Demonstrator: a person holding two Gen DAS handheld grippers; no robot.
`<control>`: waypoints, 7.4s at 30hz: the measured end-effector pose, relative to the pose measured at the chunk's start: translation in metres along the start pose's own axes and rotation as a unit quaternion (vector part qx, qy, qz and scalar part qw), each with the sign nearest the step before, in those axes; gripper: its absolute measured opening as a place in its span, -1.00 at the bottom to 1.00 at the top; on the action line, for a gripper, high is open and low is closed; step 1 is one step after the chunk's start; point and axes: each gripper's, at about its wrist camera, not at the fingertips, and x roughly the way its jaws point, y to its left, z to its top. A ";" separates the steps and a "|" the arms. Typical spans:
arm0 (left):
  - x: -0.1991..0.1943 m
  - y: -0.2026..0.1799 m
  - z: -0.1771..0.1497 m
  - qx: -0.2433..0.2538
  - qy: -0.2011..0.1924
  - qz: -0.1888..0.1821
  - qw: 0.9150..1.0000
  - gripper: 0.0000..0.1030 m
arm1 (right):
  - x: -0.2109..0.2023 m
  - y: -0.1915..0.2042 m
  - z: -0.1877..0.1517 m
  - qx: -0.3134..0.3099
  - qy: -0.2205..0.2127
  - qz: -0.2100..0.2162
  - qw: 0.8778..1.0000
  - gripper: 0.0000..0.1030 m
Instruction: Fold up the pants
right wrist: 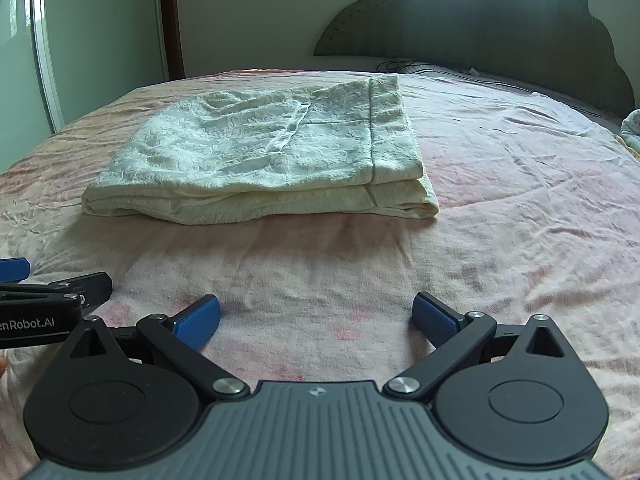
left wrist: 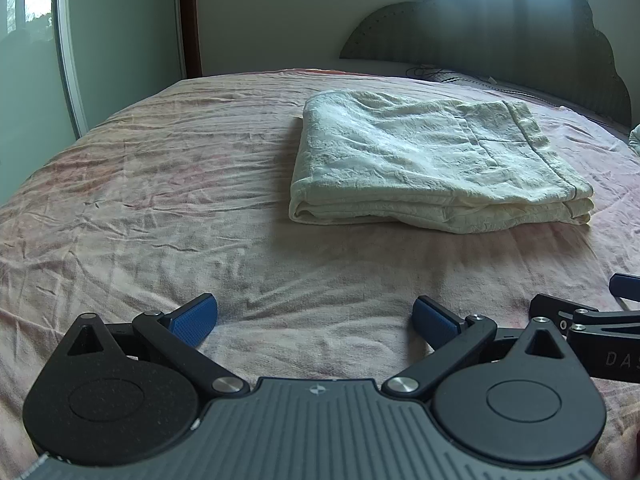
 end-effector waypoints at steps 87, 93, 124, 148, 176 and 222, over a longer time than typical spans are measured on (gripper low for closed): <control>0.001 0.000 0.000 0.000 0.001 0.004 1.000 1.00 | 0.001 0.001 0.000 0.003 0.000 -0.008 1.000 1.00; 0.001 0.000 0.000 0.000 0.001 0.004 1.000 1.00 | 0.001 0.001 0.000 0.003 0.000 -0.008 1.000 1.00; 0.001 0.000 -0.001 0.001 0.001 0.003 1.000 1.00 | 0.001 0.001 0.000 0.003 -0.001 -0.008 1.000 1.00; 0.001 0.000 0.000 0.001 0.001 0.003 1.000 1.00 | 0.001 0.001 0.000 0.003 -0.001 -0.008 1.000 1.00; 0.001 0.000 0.000 0.001 0.001 0.003 1.000 1.00 | 0.001 0.002 0.000 0.003 -0.001 -0.008 1.000 1.00; -0.033 0.084 0.011 -0.096 -0.009 0.062 0.993 1.00 | -0.002 0.040 -0.002 -0.143 0.001 0.160 0.977 1.00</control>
